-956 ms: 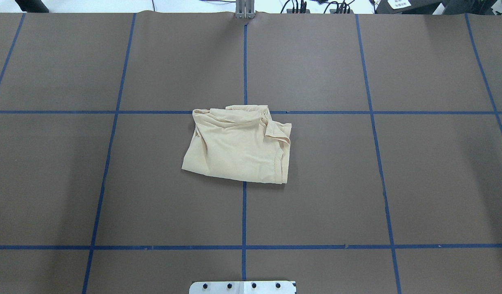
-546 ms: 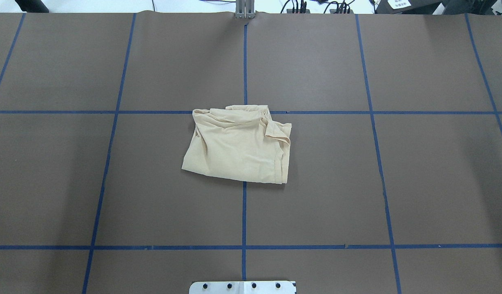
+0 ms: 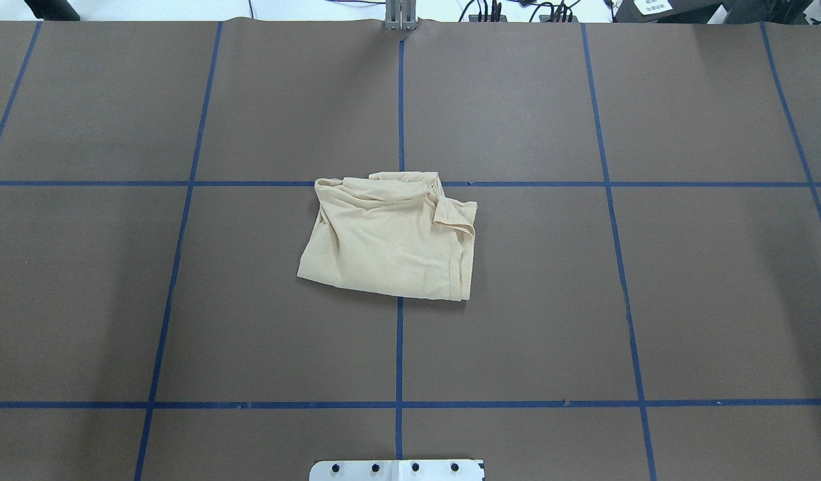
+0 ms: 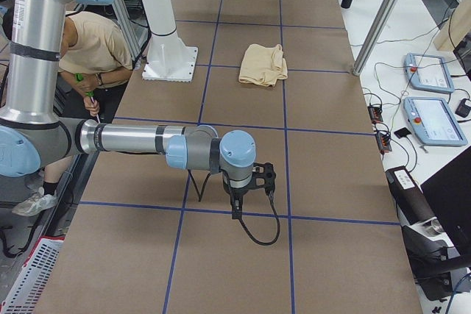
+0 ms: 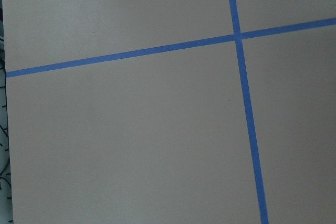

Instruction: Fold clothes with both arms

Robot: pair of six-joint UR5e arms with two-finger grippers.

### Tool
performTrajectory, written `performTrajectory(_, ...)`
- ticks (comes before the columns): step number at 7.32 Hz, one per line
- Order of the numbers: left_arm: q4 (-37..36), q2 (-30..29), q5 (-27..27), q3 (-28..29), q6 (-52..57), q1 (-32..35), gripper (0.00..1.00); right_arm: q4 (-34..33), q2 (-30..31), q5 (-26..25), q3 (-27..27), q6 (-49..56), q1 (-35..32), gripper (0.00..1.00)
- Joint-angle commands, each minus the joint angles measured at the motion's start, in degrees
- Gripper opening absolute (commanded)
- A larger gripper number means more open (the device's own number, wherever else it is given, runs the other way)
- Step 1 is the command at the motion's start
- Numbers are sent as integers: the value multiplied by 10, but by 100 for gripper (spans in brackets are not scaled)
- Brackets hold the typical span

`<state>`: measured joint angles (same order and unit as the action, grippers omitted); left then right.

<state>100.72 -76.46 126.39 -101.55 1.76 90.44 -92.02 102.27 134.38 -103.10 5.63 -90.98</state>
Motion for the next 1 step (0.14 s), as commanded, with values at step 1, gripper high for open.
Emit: performTrajectory(1,0,0,-1,-1,0,0,100,0,0,0,0,0,0,100)
